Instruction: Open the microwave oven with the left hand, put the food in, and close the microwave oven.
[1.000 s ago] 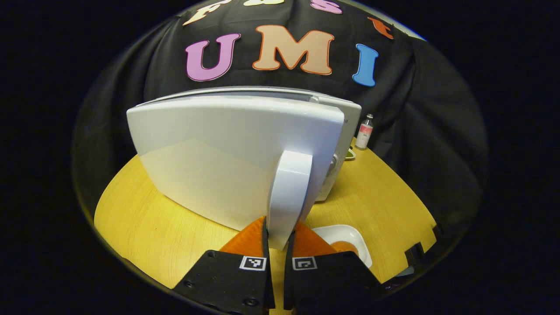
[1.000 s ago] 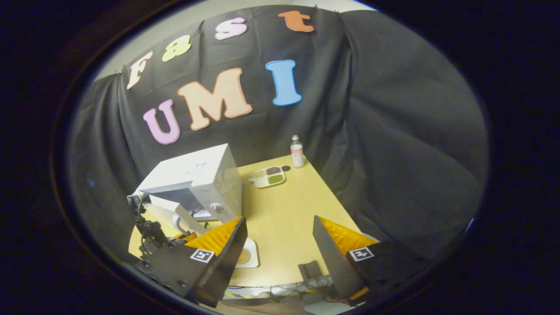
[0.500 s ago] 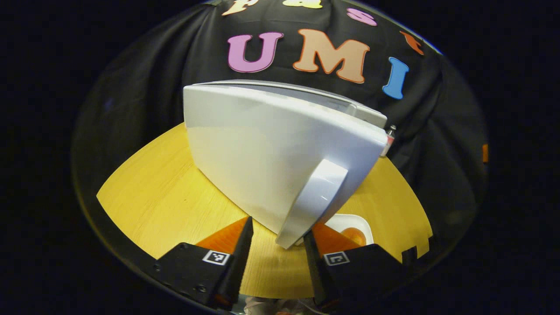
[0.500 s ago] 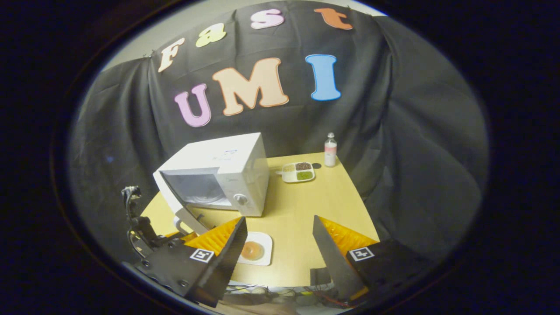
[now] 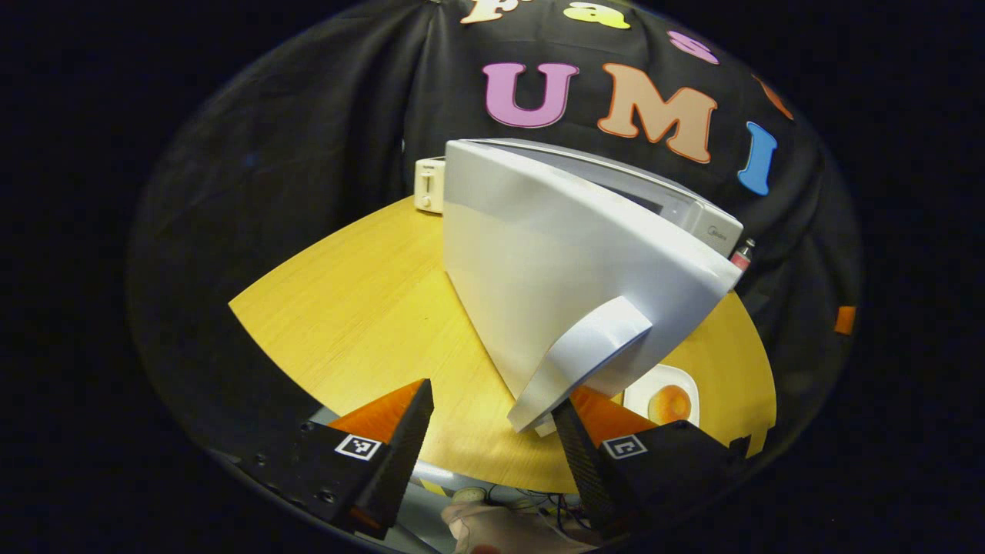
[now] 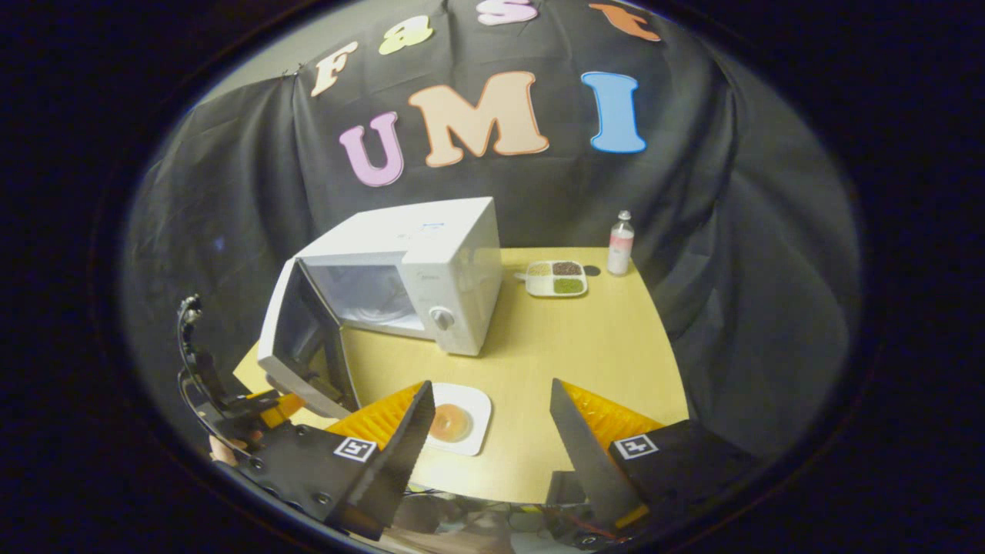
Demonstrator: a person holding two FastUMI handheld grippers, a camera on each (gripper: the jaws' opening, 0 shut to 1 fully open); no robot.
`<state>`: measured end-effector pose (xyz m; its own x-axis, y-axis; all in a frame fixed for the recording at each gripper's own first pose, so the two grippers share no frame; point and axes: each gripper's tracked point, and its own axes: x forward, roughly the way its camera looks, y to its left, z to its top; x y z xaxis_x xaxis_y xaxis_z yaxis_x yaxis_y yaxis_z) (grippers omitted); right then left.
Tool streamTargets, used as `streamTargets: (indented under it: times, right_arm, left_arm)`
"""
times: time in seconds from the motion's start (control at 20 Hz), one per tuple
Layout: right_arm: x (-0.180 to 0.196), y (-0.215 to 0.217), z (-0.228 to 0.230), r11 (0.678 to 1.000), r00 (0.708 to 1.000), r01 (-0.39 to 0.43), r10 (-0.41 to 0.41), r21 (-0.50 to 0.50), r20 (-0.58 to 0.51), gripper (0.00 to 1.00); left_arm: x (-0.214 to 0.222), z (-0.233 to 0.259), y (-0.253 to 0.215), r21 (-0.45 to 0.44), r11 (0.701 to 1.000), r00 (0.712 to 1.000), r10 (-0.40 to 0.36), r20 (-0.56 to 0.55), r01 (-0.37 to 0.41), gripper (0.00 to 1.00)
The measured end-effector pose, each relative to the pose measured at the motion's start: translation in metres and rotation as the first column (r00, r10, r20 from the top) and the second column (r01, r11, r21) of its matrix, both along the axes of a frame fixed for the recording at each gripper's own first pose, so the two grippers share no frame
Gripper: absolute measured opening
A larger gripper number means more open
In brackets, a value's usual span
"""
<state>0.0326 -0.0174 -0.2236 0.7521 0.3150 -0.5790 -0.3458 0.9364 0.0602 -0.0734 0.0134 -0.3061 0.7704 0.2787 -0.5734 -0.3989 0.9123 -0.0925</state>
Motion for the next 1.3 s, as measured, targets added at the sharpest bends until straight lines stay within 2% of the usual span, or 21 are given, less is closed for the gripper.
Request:
streamTargets:
  times: [0.2,0.4,0.55,0.7,0.75,1.05,1.1,1.2,1.25,1.3]
  right_arm:
    - [-0.002,0.022,-0.037,0.999,0.996,-0.046,0.046,0.001,-0.083,0.95]
    - [-0.001,0.045,-0.086,0.996,0.982,-0.084,0.078,-0.03,-0.173,0.94]
    - [0.001,0.061,-0.132,0.994,0.966,-0.093,0.075,-0.063,-0.247,0.96]
    - [0.003,0.068,-0.17,0.988,0.952,-0.085,0.041,-0.132,-0.303,0.93]
    - [0.001,0.072,-0.181,0.985,0.946,-0.087,0.035,-0.149,-0.323,0.96]
    - [-0.004,0.085,-0.213,0.971,0.921,-0.076,-0.019,-0.227,-0.389,0.94]
    - [-0.004,0.087,-0.217,0.969,0.917,-0.07,-0.032,-0.239,-0.397,0.96]
    - [-0.001,0.087,-0.223,0.961,0.914,-0.063,-0.054,-0.271,-0.401,0.93]
    - [0.0,0.086,-0.226,0.957,0.914,-0.06,-0.062,-0.285,-0.402,0.96]
    - [0.0,0.087,-0.23,0.953,0.912,-0.058,-0.071,-0.297,-0.404,0.93]
  left_arm:
    - [-0.032,0.004,0.042,-0.03,0.991,0.991,0.132,0.012,-0.131,0.89]
    - [-0.051,0.005,0.067,-0.103,0.98,0.983,0.177,0.038,-0.173,0.85]
    - [-0.057,0.003,0.076,-0.098,0.985,0.989,0.148,0.021,-0.145,0.86]
    - [-0.066,0.006,0.095,-0.085,0.99,0.994,0.109,-0.005,-0.109,0.88]
    - [-0.068,0.006,0.102,-0.081,0.992,0.995,0.097,-0.01,-0.098,0.88]
    - [-0.081,0.008,0.146,-0.113,0.992,0.998,0.045,-0.048,-0.05,0.88]
    - [-0.082,0.008,0.151,-0.11,0.993,0.998,0.037,-0.056,-0.043,0.88]
    - [-0.087,0.009,0.164,-0.085,0.996,0.997,0.033,-0.074,-0.039,0.88]
    - [-0.09,0.008,0.172,-0.066,0.997,0.996,0.035,-0.085,-0.041,0.88]
    - [-0.091,0.009,0.18,-0.052,0.998,0.995,0.034,-0.093,-0.039,0.88]
